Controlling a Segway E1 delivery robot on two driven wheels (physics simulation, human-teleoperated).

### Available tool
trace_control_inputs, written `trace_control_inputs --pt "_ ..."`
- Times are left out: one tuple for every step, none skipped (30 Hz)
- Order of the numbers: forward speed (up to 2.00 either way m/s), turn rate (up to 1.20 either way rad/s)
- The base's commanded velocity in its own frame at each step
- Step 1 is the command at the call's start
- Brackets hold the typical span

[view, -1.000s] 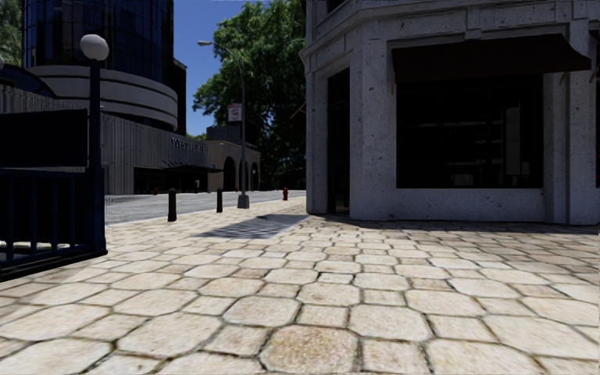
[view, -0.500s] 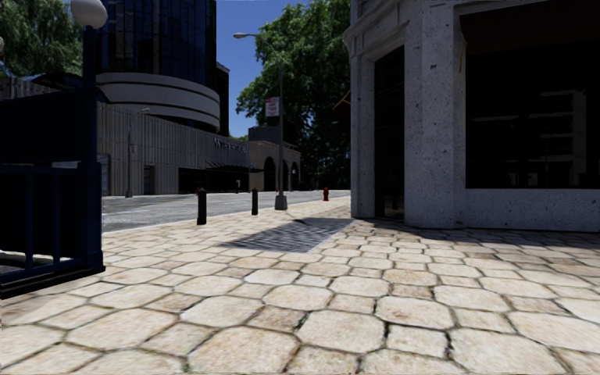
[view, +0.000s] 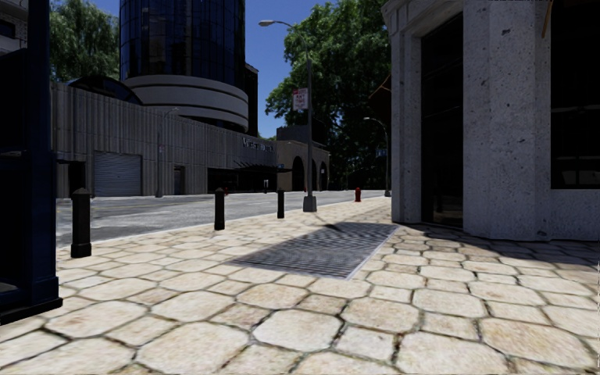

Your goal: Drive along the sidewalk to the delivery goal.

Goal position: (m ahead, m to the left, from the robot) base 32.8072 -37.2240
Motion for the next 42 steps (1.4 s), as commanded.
trace_control_inputs --pt "2.00 0.00" --pt "2.00 0.00" --pt "2.00 0.00" --pt "2.00 0.00" --pt "2.00 0.00" --pt "2.00 0.00" --pt "2.00 0.00" --pt "2.00 0.00" --pt "2.00 0.00" --pt "2.00 0.00" --pt "2.00 0.00" --pt "2.00 0.00" --pt "2.00 0.00" --pt "2.00 0.00" --pt "2.00 0.00" --pt "2.00 0.00" --pt "2.00 0.00" --pt "2.00 0.00" --pt "2.00 0.00" --pt "2.00 0.00" --pt "2.00 0.00" --pt "2.00 0.00" --pt "2.00 0.00" --pt "2.00 0.00" --pt "2.00 0.00" --pt "2.00 0.00" --pt "2.00 0.00" --pt "2.00 0.00" --pt "2.00 0.00" --pt "2.00 0.00" --pt "2.00 0.00" --pt "2.00 0.00" --pt "2.00 0.00" --pt "2.00 0.00" --pt "2.00 0.00" --pt "2.00 0.00" --pt "2.00 0.00" --pt "2.00 0.00" --pt "2.00 0.00" --pt "2.00 0.00" --pt "2.00 0.00" --pt "2.00 0.00"
